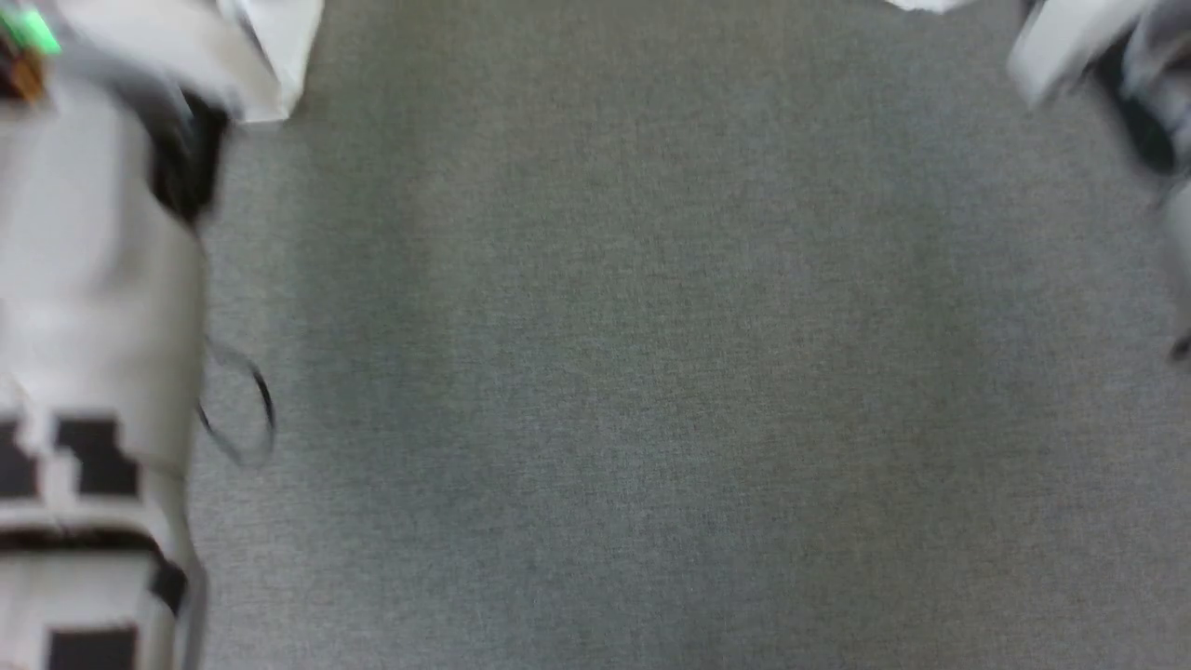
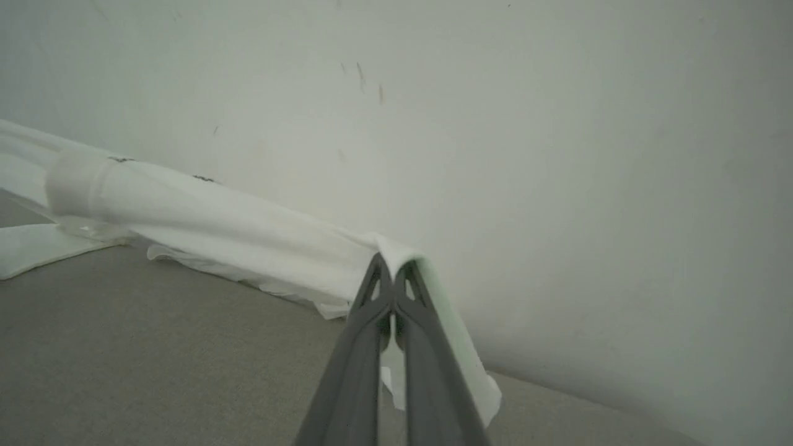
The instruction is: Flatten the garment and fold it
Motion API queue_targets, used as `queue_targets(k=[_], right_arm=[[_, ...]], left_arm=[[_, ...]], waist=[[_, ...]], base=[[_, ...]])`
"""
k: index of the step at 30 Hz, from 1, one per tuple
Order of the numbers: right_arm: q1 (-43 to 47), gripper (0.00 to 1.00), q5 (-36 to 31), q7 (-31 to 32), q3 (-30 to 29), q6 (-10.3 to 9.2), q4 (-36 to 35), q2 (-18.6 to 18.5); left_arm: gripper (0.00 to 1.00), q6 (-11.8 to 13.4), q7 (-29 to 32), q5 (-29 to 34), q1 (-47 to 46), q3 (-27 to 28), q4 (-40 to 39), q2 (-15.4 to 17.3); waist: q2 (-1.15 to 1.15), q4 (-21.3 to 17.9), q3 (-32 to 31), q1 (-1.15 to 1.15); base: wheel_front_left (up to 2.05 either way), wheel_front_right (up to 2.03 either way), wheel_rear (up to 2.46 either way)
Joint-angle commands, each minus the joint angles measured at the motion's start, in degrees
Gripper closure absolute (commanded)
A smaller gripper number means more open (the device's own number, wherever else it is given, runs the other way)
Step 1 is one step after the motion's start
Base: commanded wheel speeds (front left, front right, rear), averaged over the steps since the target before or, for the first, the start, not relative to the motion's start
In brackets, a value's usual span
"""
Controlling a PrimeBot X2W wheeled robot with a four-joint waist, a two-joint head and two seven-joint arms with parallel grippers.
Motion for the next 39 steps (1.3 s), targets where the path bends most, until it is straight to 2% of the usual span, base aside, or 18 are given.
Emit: queue_targets(k=[1, 7, 11, 12, 18, 24, 28, 34, 39], right_arm=[[4.1, 1.0, 1.4, -1.0, 0.4, -0.95, 0.4, -1.1], [21.4, 1.0, 4.9, -3.8, 1.7, -0.95, -4.2, -1.7], [33.5, 1.0, 4.8, -4.2, -0.8, -0.95, -10.4, -2.9], [33.5, 1.0, 4.8, -4.2, -0.8, -0.95, -10.4, -2.9], [51.0, 1.0, 1.3, 1.1, -8.8, -0.95, -23.5, -2.6], [67.8, 1.0, -4.0, 10.4, -18.6, -0.95, -38.0, 2.2], [77.5, 1.0, -7.1, 16.6, -23.2, -0.95, -45.7, 6.4], [88.4, 1.0, -9.5, 25.2, -26.8, -0.95, -52.5, 11.5], [92.2, 1.0, -12.1, 29.0, -27.4, -0.95, -52.9, 13.4]], left_arm=[[1.0, 0.0, -0.7, -1.1, 4.9, 1.1, 0.2, 0.9], [1.0, 0.0, -1.1, -3.2, 24.6, 1.8, -6.0, -0.6], [1.0, 1.8, 0.6, -3.9, 38.7, 1.7, -14.3, -1.4], [1.0, 1.8, 0.6, -3.9, 38.7, 1.7, -14.3, -1.4], [1.0, 6.9, 10.6, -5.1, 58.0, 2.0, -32.9, -0.2], [1.0, 12.4, 23.0, -6.3, 75.5, 1.9, -52.9, 1.1], [1.0, 15.0, 30.0, -7.7, 84.0, 1.3, -60.9, 1.5], [1.0, 17.3, 36.1, -9.5, 91.6, 0.9, -64.8, 1.7], [1.0, 16.8, 38.9, -12.1, 93.5, 0.1, -62.4, 1.3]], waist=[[0.0, 1.1, -4.4, 0.0], [0.0, 1.4, -11.7, 0.0], [0.0, 1.6, -15.8, 0.0], [0.0, 1.6, -15.8, 0.0], [0.0, 1.6, -20.2, 0.0], [0.0, 1.9, -23.2, 0.0], [0.0, 2.6, -24.4, 0.0], [0.0, 3.1, -25.0, 0.0], [0.0, 2.8, -24.8, 0.0]], base=[[0.0, 0.0, 0.0], [0.0, 0.0, 0.0], [0.0, 0.0, 0.0], [0.0, 0.0, 0.0], [0.0, 0.0, 0.0], [0.0, 0.0, 0.0], [0.0, 0.0, 0.0], [0.0, 0.0, 0.0], [0.0, 0.0, 0.0]])
